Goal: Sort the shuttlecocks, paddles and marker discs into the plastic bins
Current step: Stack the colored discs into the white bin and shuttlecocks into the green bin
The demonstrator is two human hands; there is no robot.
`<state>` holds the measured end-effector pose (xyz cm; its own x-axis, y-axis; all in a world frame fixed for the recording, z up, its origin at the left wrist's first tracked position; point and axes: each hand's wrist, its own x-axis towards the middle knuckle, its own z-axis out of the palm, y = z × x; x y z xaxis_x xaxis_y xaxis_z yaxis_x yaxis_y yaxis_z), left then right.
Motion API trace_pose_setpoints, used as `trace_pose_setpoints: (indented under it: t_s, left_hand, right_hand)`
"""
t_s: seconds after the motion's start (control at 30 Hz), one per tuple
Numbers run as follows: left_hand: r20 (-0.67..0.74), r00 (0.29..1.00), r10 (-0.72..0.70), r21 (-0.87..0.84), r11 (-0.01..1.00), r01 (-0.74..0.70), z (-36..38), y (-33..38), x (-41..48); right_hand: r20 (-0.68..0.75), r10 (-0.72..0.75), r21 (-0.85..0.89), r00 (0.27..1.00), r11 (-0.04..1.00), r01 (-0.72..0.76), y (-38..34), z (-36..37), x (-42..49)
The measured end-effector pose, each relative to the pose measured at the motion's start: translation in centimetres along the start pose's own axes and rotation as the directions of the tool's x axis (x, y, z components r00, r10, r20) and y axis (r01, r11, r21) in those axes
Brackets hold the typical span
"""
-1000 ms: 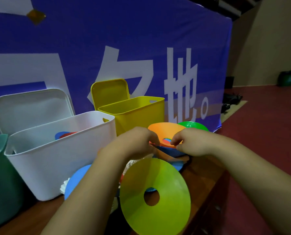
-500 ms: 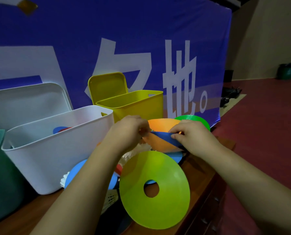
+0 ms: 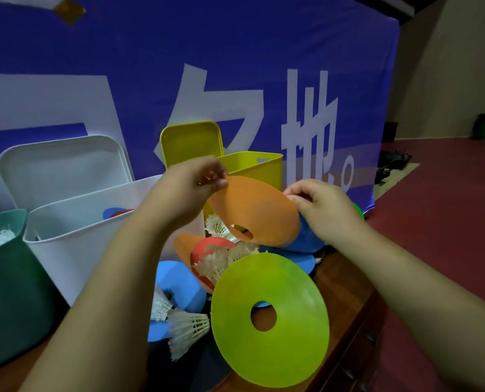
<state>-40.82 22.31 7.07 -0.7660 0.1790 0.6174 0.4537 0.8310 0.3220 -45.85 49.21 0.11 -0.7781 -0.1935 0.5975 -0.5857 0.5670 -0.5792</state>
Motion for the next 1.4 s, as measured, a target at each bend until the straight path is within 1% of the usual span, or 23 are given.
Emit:
trace_pose_setpoints:
  t_s: [0.1,0.17,0.27,0.43,0.5,0.57,0.67,0.73,0.8,0.83,0.87,0.9,0.93,0.97,1.0,1.03,1.07,1.1,1.17,1.27,1.4]
  left_hand:
    - [-0.017,0.999,-0.049,-0.036,0.998,0.049,-2.6,-0.9,-0.3]
    - [-0.025,0.998,-0.052,-0.121,0.991,0.049,-4.3,-1.3,-0.6]
    - [-0.054,0.990,-0.127,-0.223,0.968,0.112,-6.6,-1.3,-1.5]
    - [-0.208,0.942,-0.265,-0.267,0.942,0.206,-10.2,-1.2,-3.1]
    - [-0.281,0.909,-0.307,-0.250,0.938,0.240,-11.4,-1.6,-3.6]
    - [-0.363,0.876,-0.318,-0.214,0.943,0.253,-12.3,-2.0,-4.0]
    - [-0.529,0.806,-0.267,-0.039,0.956,0.291,-13.5,-2.8,-4.1]
    - [-0.613,0.759,-0.217,0.037,0.952,0.303,-13.9,-3.2,-4.3]
    - [-0.667,0.724,-0.176,0.074,0.951,0.300,-13.8,-3.9,-4.4]
    - [-0.668,0.723,-0.179,0.074,0.950,0.304,-13.6,-4.3,-4.4]
    - [-0.634,0.741,-0.222,0.057,0.942,0.331,-13.2,-4.7,-4.5]
    - [-0.550,0.777,-0.306,0.039,0.920,0.390,-12.9,-5.3,-4.5]
    - [-0.405,0.815,-0.413,0.053,0.880,0.472,-12.6,-5.9,-4.5]
    - [-0.233,0.823,-0.518,0.120,0.825,0.553,-12.1,-6.5,-4.5]
    - [-0.086,0.798,-0.597,0.211,0.772,0.600,-11.7,-7.1,-4.7]
    - [0.000,0.770,-0.638,0.291,0.736,0.611,-11.3,-7.6,-4.8]
    - [0.036,0.755,-0.654,0.335,0.720,0.608,-11.1,-7.9,-4.9]
    - [0.038,0.753,-0.657,0.339,0.718,0.608,-11.0,-8.1,-4.9]
    - [0.038,0.763,-0.646,0.310,0.733,0.605,-11.2,-8.1,-4.9]
    - [0.066,0.765,-0.641,0.276,0.749,0.603,-11.6,-7.6,-5.0]
    - [0.087,0.768,-0.635,0.247,0.760,0.600,-12.2,-7.3,-5.3]
  right_hand:
    - [-0.038,0.064,0.085,0.997,0.995,-0.060,-1.0,0.0,0.6]
    - [-0.084,0.102,0.134,0.991,0.987,-0.090,-1.7,0.0,0.9]
    - [-0.131,0.145,0.152,0.981,0.980,-0.125,-2.5,0.5,1.4]
    - [-0.199,0.198,0.208,0.960,0.965,-0.157,-3.8,1.5,2.0]
    - [-0.222,0.217,0.247,0.950,0.956,-0.161,-4.4,2.0,2.2]
    - [-0.244,0.222,0.273,0.944,0.950,-0.153,-5.1,2.5,2.5]
    - [-0.279,0.197,0.287,0.940,0.951,-0.114,-6.3,3.1,3.0]
    - [-0.291,0.177,0.323,0.940,0.943,-0.077,-7.2,3.6,3.3]
    - [-0.302,0.155,0.365,0.941,0.930,-0.037,-7.9,4.2,3.6]
    - [-0.307,0.151,0.381,0.940,0.924,-0.024,-8.2,4.5,3.6]
    - [-0.314,0.151,0.392,0.937,0.920,-0.017,-8.4,4.9,3.7]
    - [-0.319,0.154,0.406,0.935,0.914,-0.012,-8.7,5.2,3.7]
    - [-0.321,0.158,0.428,0.934,0.904,-0.005,-9.0,5.5,3.6]
    - [-0.318,0.164,0.463,0.934,0.886,0.002,-9.4,5.8,3.6]
    - [-0.309,0.174,0.501,0.935,0.866,0.005,-9.7,6.0,3.6]
    - [-0.296,0.178,0.526,0.938,0.850,0.005,-9.9,6.3,3.6]
    - [-0.284,0.170,0.535,0.944,0.845,0.009,-10.0,6.6,3.6]
    - [-0.275,0.150,0.531,0.950,0.847,0.020,-10.1,6.9,3.6]
    - [-0.282,0.098,0.491,0.955,0.869,0.056,-10.1,7.6,3.8]
    - [-0.299,0.008,0.366,0.954,0.924,0.107,-10.5,8.8,4.4]
    - [-0.293,-0.104,0.295,0.950,0.936,0.193,-11.8,10.6,5.7]
